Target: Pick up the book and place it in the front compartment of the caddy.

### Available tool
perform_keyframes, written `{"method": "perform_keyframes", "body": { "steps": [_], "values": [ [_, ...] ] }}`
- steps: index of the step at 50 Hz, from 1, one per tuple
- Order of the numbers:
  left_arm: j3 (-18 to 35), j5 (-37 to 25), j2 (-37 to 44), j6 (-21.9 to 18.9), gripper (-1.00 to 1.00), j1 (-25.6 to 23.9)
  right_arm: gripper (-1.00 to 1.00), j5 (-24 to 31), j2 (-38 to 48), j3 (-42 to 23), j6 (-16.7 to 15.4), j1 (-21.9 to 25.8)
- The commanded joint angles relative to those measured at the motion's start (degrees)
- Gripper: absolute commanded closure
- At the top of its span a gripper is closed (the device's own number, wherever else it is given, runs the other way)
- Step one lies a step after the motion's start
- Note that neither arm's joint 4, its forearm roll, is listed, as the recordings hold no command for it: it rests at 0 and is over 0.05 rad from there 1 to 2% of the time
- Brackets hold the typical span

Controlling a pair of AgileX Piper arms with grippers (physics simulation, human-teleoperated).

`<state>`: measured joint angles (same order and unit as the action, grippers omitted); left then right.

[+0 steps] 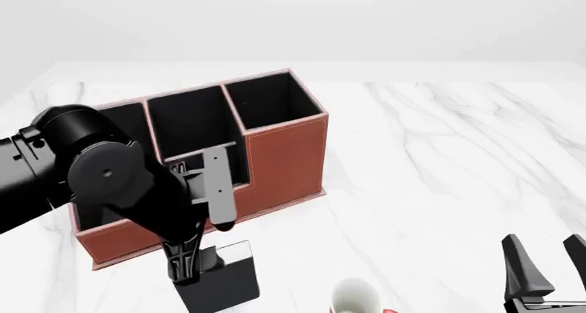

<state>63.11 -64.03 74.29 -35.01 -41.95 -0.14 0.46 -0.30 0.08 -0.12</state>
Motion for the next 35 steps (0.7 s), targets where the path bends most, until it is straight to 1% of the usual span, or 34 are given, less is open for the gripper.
{"method": "perform_keyframes", "body": {
  "steps": [1,17,22,27,35],
  "values": [
    [-0.9,1.6,0.0,1.6,-1.0,-1.4,-1.0,0.0,-0.1,0.0,0.0,0.1],
    [-4.1,5.2,0.5,4.6,-1.0,-3.5,-1.0,0.0,-0.1,0.1,0.0,0.1],
    [-4.5,5.6,0.4,4.8,-1.0,-3.4,-1.0,0.0,-0.1,0.0,0.0,0.1],
    [-6.4,7.2,0.3,6.1,-1.0,-3.9,-1.0,0.0,-0.1,0.0,0.0,0.1],
    [-7.5,8.5,0.2,6.7,-1.0,-4.0,-1.0,0.0,-0.1,0.1,0.0,0.1]
  ]
}}
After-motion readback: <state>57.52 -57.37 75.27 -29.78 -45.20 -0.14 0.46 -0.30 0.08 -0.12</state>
